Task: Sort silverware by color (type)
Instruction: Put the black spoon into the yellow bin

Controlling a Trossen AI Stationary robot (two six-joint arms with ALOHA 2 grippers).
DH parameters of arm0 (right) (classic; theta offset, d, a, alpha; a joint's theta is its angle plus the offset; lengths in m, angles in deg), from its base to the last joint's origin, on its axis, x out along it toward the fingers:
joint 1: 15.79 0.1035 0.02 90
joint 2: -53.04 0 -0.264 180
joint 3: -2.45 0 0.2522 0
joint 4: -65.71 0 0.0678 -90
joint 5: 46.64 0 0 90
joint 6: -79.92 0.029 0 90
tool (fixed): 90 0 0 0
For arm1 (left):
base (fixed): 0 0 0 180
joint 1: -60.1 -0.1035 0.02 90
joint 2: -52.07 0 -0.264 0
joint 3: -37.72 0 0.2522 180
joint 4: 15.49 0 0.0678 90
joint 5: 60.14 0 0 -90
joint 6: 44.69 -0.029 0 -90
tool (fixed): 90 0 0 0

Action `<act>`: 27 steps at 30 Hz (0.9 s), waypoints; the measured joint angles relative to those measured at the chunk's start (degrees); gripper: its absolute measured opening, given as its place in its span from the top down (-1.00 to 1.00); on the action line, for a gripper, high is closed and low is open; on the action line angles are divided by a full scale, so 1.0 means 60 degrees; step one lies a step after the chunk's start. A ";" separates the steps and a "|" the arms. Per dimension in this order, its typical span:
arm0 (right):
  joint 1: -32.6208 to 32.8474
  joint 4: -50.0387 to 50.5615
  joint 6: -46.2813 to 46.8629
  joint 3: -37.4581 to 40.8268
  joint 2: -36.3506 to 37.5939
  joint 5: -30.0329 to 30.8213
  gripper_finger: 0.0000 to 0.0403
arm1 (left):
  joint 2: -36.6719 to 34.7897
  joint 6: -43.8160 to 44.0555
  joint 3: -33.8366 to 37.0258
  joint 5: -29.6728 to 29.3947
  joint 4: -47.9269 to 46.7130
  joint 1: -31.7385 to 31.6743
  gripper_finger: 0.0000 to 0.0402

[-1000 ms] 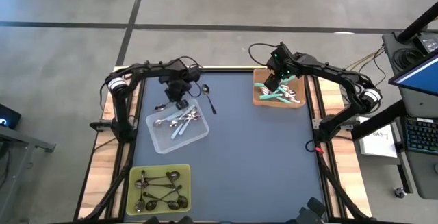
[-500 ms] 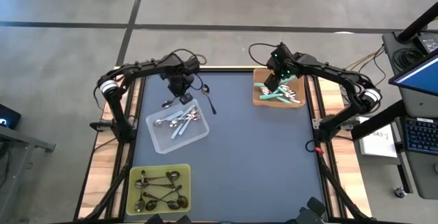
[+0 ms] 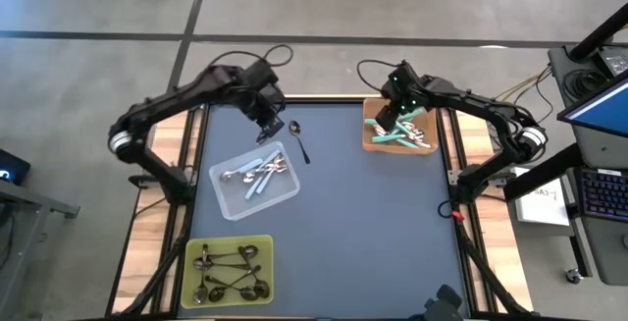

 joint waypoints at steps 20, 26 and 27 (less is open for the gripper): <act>0.1419 -0.0095 0.2660 0.0150 0.0000 0.0000 0.15 | -0.1803 0.4044 0.0360 0.0796 -0.1891 0.7450 1.00; 0.2277 -0.0002 0.3129 0.0231 0.0000 0.0000 0.15 | -0.1333 0.6933 0.0877 -0.0596 -0.0650 1.0876 1.00; 0.2406 -0.0012 0.3162 0.0233 0.0003 0.0007 0.15 | -0.1195 0.7455 0.0923 -0.0781 -0.0553 1.1241 1.00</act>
